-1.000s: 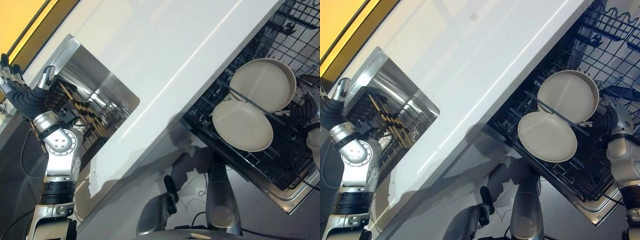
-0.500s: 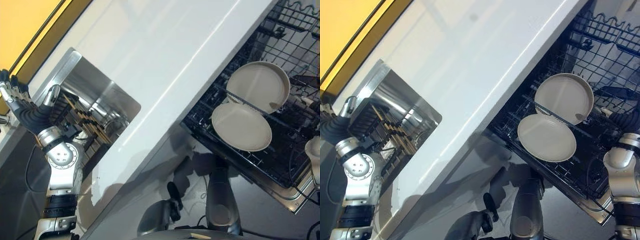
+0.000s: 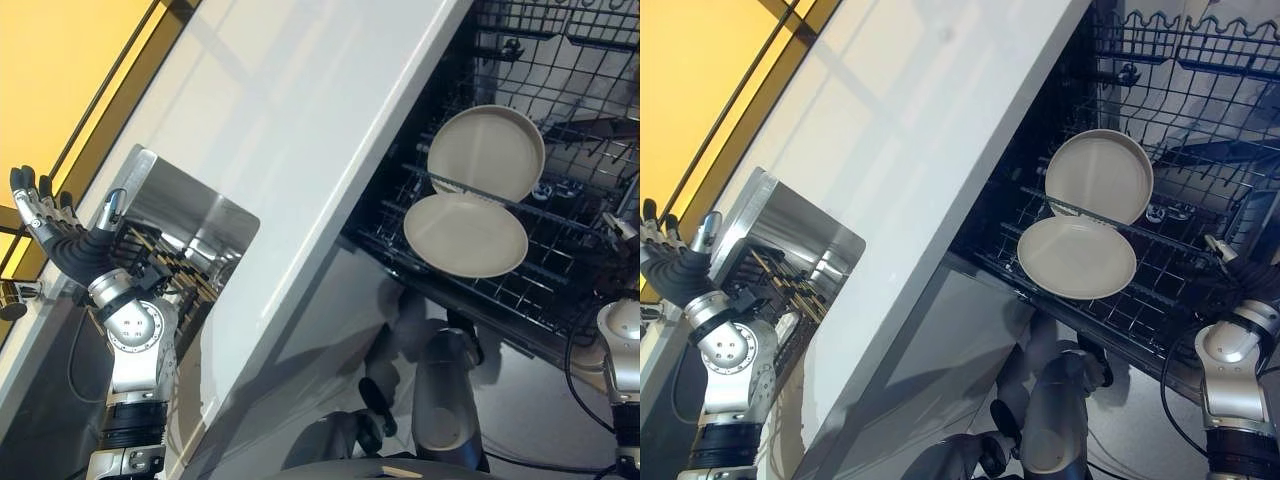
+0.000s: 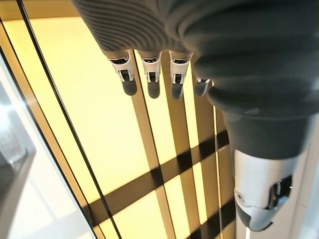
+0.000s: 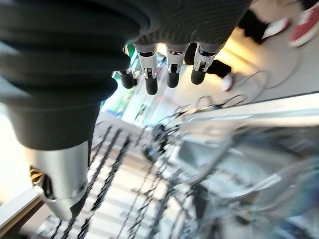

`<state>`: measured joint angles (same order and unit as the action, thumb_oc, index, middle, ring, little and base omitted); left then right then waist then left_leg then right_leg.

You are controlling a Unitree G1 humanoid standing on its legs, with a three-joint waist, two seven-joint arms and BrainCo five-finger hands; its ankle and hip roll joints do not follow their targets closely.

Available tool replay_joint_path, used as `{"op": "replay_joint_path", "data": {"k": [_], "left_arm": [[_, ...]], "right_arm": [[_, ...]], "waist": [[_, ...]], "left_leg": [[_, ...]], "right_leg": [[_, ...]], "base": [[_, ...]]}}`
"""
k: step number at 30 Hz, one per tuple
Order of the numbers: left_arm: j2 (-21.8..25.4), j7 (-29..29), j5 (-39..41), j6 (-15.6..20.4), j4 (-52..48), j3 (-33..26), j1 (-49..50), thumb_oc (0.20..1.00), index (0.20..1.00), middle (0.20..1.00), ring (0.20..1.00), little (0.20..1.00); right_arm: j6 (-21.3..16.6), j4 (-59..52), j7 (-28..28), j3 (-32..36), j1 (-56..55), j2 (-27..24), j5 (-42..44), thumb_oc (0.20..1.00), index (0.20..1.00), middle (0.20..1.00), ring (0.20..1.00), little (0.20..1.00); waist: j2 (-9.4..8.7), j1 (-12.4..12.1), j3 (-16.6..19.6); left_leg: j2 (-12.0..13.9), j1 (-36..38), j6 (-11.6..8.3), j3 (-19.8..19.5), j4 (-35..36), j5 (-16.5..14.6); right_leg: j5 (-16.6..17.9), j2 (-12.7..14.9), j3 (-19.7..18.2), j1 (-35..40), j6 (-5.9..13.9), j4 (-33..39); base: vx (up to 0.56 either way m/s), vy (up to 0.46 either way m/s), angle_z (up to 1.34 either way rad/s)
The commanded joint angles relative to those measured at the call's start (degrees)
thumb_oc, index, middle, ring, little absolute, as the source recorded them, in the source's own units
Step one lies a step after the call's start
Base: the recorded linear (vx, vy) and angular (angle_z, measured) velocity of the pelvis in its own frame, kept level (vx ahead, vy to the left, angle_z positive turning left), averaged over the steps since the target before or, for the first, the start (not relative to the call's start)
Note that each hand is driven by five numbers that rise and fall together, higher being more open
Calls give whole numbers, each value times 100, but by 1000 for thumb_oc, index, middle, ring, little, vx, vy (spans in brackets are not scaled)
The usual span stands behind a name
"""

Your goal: Pick up plates and place into dishwasher.

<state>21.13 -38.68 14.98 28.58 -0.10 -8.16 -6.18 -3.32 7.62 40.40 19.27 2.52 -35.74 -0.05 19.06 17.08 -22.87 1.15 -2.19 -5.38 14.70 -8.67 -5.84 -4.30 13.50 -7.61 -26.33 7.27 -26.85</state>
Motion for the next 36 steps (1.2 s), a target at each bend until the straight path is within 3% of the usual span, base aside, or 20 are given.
{"op": "replay_joint_path", "data": {"k": [1,4,11,17,27,36], "left_arm": [[23,-188,171,316,359,-103,-4,1000,1000,1000,1000,1000],[22,-190,195,305,350,-58,-24,1000,1000,1000,1000,1000],[-42,-135,166,230,317,41,-18,1000,1000,1000,1000,1000],[21,-269,112,180,254,205,-182,1000,1000,1000,1000,1000],[125,-559,12,0,149,481,-511,1000,1000,1000,1000,1000],[81,-522,48,-253,8,610,-519,1000,1000,1000,1000,1000]], "right_arm": [[-577,-186,528,-36,-10,-21,145,1000,1000,1000,1000,1000],[-624,-144,226,-92,33,0,268,1000,1000,1000,1000,1000],[-598,-90,-1634,-591,172,0,1280,1000,1000,1000,1000,1000],[-678,39,-2470,-928,488,60,2274,1000,1000,1000,1000,1000],[-725,74,-2480,-1532,1280,390,2212,1000,1000,1000,1000,1000],[-246,-123,-2554,-1967,2111,548,2107,1000,1000,1000,1000,1000]], "waist": [[-83,233,99],[-39,246,75],[-7,202,38],[-8,89,-54],[12,-144,-232],[89,-408,-124]], "left_leg": [[449,-622,-71,-197,-939,-142],[431,-640,-69,-199,-1011,-180],[357,-638,-63,-319,-1039,-184],[322,-803,-77,-468,-1006,-117],[272,-1187,-52,-638,-1157,-57],[142,-1213,-20,-722,-1365,-143]], "right_leg": [[-320,361,-154,470,14,254],[-327,407,-186,408,26,179],[-349,467,-251,309,11,41],[-333,425,-243,89,-19,-47],[-248,470,-191,-113,-34,-80],[-160,760,-136,103,42,17]], "base": [[-25,50,-1],[9,42,-9],[32,24,-3],[-42,-2,-5],[-59,10,2],[76,77,10]]}}
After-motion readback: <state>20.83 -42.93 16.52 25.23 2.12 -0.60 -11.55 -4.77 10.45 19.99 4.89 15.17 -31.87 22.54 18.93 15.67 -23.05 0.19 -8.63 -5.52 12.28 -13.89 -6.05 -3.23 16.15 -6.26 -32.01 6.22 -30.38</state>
